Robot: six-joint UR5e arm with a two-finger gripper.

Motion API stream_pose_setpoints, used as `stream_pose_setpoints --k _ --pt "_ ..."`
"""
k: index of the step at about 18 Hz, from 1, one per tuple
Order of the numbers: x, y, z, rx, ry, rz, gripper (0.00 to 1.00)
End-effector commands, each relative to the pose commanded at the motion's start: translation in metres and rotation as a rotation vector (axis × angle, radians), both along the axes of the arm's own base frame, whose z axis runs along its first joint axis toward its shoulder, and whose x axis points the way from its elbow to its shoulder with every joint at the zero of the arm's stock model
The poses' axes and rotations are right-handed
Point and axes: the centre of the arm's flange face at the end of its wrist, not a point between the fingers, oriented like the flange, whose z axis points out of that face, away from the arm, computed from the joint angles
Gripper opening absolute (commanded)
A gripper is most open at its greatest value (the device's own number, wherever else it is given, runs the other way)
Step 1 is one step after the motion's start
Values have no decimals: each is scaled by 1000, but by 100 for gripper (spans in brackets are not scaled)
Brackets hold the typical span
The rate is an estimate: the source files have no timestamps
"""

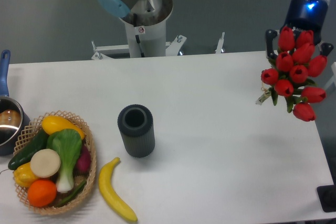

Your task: Place the flowers on the table

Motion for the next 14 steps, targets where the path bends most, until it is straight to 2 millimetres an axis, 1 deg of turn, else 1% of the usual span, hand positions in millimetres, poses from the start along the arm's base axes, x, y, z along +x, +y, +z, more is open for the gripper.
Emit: stream_pose_setpoints --k 2,6,7,9,13,14 --pt "2 -1 -4 -42 6 10 48" --pt "3 0 0 -77 15 23 48" --pt "3 -2 5 -112 30 38 48" --pt "3 -6 6 -173 48 61 48" --pt "12 -14 16 -314 95 115 48" --pt "16 -12 17 -363 111 126 48"
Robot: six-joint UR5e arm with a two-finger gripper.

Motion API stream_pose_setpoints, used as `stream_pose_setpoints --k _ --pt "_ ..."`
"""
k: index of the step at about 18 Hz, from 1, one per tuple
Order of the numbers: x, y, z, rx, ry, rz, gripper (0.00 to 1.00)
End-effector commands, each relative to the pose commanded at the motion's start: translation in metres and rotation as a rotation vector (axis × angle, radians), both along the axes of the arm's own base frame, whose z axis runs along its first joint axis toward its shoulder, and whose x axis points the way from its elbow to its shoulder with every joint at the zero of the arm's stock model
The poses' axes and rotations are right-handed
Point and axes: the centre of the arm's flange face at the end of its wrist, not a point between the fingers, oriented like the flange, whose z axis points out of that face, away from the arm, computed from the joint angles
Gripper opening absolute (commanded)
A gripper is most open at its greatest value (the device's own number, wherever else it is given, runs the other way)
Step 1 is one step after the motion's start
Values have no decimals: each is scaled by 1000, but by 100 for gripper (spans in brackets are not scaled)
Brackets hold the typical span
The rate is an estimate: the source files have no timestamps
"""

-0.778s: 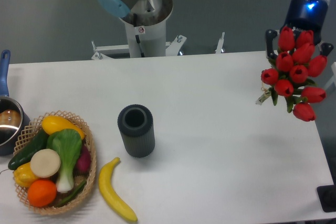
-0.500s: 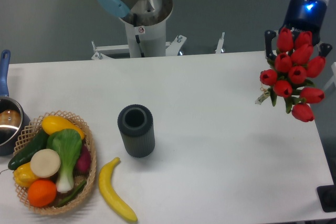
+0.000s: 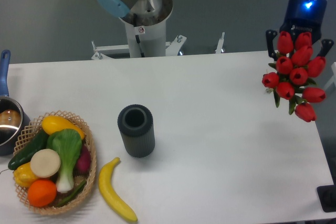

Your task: Place the flowers on the table

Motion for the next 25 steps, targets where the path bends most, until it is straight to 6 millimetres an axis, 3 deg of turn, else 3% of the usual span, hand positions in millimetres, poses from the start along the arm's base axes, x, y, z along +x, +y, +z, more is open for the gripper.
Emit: stream_pose_setpoints --k 6,13,19,25 --pt "18 44 -26 -253 26 -23 49" --pt "44 129 -94 -683 76 -88 49" --pt "59 172 -152 -877 82 -141 49" --pt "65 203 -207 -889 10 -97 49"
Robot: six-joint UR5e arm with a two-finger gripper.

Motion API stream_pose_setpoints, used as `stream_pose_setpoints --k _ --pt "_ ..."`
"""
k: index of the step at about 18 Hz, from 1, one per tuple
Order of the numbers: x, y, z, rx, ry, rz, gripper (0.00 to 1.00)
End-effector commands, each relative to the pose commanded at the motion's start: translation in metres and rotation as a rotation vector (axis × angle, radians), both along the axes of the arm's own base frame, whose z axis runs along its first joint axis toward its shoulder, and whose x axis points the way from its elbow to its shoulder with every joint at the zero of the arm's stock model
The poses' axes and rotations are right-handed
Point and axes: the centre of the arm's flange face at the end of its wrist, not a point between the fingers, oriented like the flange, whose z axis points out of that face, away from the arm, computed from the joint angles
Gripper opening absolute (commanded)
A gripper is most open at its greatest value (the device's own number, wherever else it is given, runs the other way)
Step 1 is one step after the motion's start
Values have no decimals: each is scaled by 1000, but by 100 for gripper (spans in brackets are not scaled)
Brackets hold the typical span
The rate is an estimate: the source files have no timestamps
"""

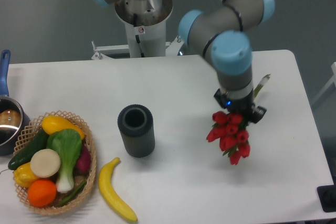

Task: Place the flowers on the table
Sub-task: 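Lower the held red tulips onto the table beside the black cup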

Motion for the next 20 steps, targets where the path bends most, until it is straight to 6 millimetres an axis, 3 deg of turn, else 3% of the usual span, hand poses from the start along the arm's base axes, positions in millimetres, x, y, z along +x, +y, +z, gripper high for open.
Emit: stream_pose_setpoints --k 4,8,11,12,14,15,18,20 --pt "5 17 -34 2 -20 21 49" --pt "4 19 -47 -6 -33 19 51" --pt "5 20 -50 -8 -37 15 65" --pt "5 20 -50 -8 -37 13 75" --pt "5 20 -48 -4 -33 16 84" --pt "5 19 -48 -5 -34 12 93" --pt "6 18 -36 3 -19 7 100" --pt "5 13 -7 31 18 10 100"
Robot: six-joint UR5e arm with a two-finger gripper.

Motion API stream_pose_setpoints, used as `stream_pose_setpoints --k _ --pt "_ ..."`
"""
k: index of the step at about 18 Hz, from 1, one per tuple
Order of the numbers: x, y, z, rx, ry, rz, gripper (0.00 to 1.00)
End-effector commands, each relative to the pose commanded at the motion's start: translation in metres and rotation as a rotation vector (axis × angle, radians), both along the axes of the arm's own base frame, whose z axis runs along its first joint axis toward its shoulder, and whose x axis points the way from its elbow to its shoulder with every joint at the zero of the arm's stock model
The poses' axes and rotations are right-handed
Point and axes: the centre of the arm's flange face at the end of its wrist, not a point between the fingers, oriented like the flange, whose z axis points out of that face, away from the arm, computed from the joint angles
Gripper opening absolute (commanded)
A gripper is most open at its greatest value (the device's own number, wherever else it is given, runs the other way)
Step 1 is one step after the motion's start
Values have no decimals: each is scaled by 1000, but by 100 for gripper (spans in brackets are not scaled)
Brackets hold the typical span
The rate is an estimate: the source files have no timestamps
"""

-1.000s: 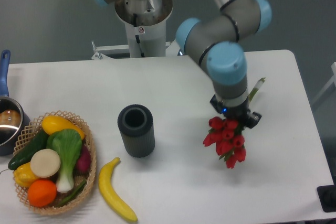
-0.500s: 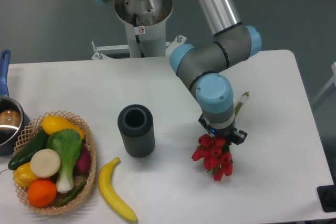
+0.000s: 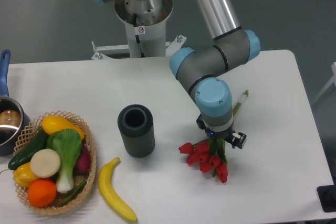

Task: Place the flowers on the table
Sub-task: 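Lower the held red tulips onto the table beside the black cup, then raise the open gripper up away from the tulips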

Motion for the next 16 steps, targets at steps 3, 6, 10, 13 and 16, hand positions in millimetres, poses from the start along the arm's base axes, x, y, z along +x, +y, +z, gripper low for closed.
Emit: stream_pose_setpoints --k 3,6,10,13,16 --pt "-15 -20 59 50 71 33 100" --pt "-23 -41 95 90 111 61 100" --pt "-41 -80 143 156 114 -20 100" --pt "-50 -123 170 174 82 -53 100" --pt "-52 -161 187 157 32 -155 100"
